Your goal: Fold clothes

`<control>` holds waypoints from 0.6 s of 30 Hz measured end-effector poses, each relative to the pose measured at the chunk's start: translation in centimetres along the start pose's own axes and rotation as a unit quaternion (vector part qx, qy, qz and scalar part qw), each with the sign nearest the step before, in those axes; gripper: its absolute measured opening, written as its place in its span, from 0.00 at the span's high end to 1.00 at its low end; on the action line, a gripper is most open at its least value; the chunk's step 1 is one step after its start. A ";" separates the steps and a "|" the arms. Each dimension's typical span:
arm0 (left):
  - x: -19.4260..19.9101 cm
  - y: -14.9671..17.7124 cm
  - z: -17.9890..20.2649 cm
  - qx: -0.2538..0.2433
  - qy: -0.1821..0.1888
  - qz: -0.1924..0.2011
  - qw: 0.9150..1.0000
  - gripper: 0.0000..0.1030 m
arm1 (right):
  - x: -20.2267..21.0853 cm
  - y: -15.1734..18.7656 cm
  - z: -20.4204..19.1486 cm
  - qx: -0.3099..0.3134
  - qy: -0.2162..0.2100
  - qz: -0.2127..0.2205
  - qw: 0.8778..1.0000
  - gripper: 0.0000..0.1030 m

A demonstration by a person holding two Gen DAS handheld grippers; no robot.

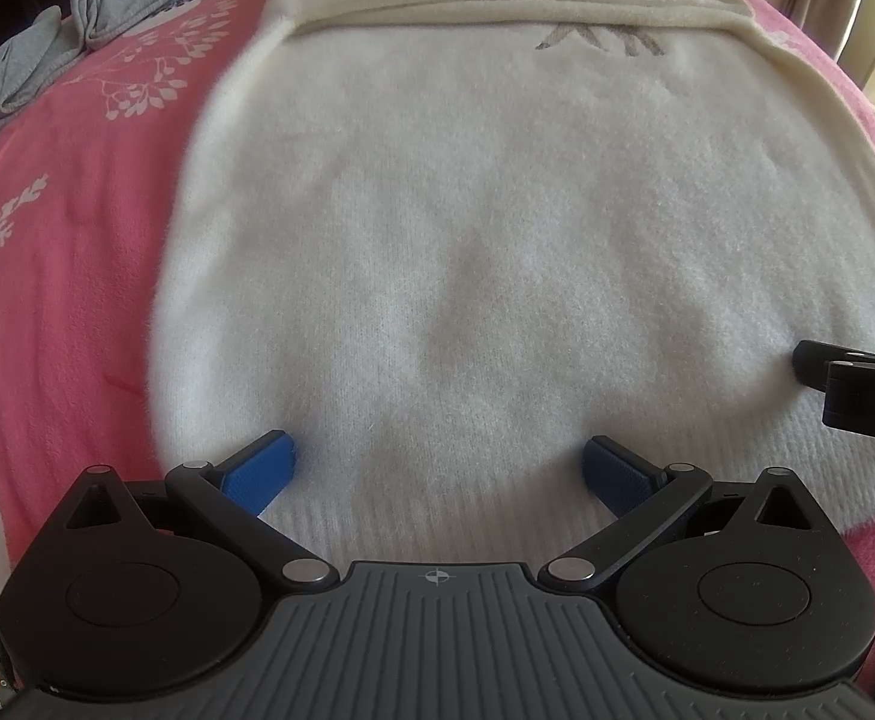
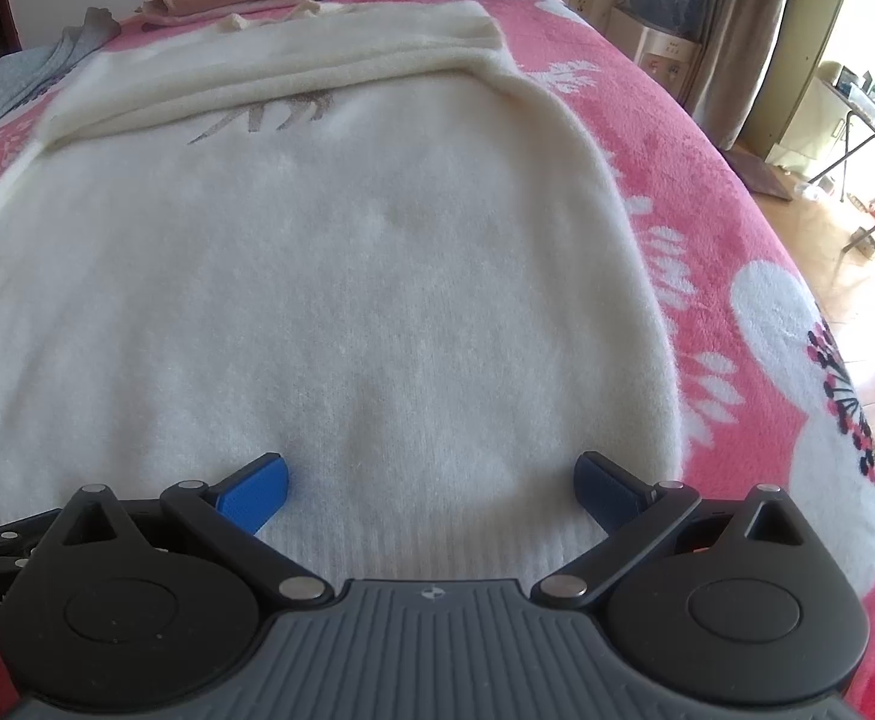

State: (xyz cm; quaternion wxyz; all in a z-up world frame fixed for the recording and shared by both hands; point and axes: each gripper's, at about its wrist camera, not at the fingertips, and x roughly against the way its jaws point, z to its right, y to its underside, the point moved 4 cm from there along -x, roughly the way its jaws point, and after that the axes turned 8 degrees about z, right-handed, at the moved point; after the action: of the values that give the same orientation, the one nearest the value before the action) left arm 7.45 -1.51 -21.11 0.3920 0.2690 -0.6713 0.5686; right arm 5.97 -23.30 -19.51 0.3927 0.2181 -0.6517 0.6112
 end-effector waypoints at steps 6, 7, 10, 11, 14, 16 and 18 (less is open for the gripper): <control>0.0 -0.1 -0.1 0.000 0.000 0.001 1.000 0.00 | -0.1 0.1 0.0 -0.002 0.000 0.001 1.000 0.00; 0.0 -0.1 -0.1 -0.001 0.000 0.003 1.000 0.00 | -0.1 0.1 0.0 -0.002 0.000 0.001 1.000 0.00; 0.0 -0.1 -0.1 0.000 0.001 0.009 1.000 0.00 | -0.1 0.1 0.0 -0.006 0.000 0.003 1.000 0.00; 0.1 0.0 0.0 0.000 0.001 0.013 1.000 0.00 | -0.1 0.1 0.0 -0.007 0.000 0.003 1.000 0.00; 0.3 0.2 0.0 -0.003 0.003 0.026 1.000 0.00 | -0.1 0.2 0.0 -0.011 -0.002 0.005 1.000 0.00; 0.4 0.3 0.1 -0.007 0.004 0.034 0.999 0.00 | -0.1 0.2 0.1 -0.012 -0.002 0.007 1.000 0.00; 0.5 0.3 0.1 -0.011 0.005 0.039 0.999 0.00 | -0.1 0.3 0.1 -0.014 -0.001 0.009 1.000 0.00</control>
State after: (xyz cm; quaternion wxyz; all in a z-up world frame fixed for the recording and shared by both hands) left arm 6.89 -1.53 -20.92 0.3757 0.2362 -0.6854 0.5773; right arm 5.81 -23.34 -19.76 0.3895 0.2077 -0.6624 0.6053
